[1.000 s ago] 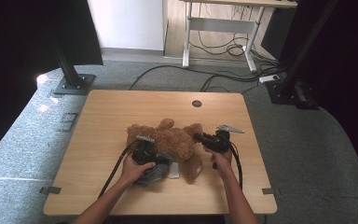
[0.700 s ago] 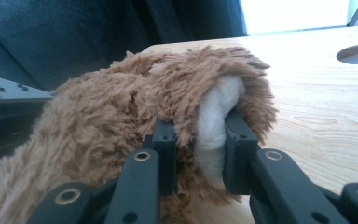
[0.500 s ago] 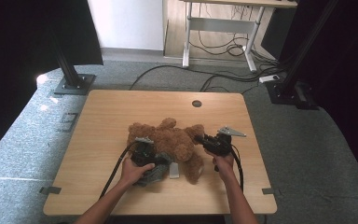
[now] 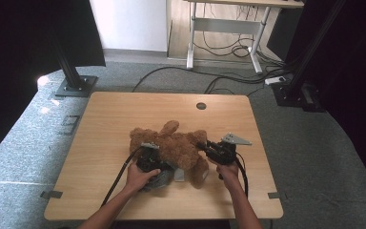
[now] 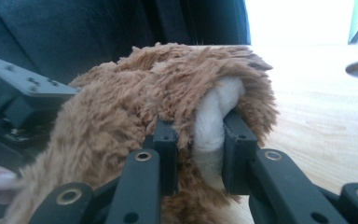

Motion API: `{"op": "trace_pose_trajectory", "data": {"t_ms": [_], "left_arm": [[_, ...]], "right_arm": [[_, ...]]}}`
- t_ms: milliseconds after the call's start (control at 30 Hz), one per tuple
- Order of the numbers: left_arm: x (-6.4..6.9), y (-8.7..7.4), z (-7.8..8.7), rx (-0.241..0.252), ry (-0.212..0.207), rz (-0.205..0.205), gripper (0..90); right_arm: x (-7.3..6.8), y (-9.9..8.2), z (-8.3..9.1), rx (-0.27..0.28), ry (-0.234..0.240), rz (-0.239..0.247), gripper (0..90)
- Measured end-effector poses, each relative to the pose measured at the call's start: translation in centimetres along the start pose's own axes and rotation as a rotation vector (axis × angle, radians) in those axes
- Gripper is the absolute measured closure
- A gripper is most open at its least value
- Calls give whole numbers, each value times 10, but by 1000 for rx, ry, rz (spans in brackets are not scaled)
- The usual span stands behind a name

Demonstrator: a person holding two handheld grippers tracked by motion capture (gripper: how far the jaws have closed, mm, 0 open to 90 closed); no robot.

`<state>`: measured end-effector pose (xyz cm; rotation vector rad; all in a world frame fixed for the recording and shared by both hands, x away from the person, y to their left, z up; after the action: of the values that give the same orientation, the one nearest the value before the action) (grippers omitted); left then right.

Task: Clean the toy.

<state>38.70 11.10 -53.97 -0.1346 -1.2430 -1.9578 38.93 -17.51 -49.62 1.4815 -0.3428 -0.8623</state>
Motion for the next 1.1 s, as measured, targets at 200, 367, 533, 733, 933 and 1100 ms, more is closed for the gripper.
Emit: {"op": "trace_pose_trajectory", "data": {"t_ms": [200, 367, 533, 733, 933, 1100], "left_arm": [[-1, 6, -9, 25, 42, -8, 784], [4, 2, -3, 56, 52, -19, 777], [9, -5, 3, 67, 53, -27, 768], [13, -10, 15, 90, 23, -68, 758], [13, -12, 27, 92, 7, -71, 758], [14, -11, 17, 65, 18, -76, 761]], "right_arm": [[-4, 2, 4, 31, 16, 5, 721], [-5, 4, 7, 73, 37, 2, 721], [1, -1, 11, 94, 33, -3, 718], [10, -7, 12, 87, -27, -3, 716], [14, -8, 12, 93, -34, -31, 717], [7, -2, 9, 113, -8, -41, 717]]}}
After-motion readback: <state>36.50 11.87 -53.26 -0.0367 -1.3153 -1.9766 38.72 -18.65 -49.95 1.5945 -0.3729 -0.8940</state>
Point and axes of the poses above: each handheld gripper's, and its own axes: z roughly backward along the jaws, y roughly out of its top, x roughly to its right, the point moved 1 cm from there along -z, roughly forward along the jaws, and after that the axes turned 9 degrees about x, right-handed, at the moved point
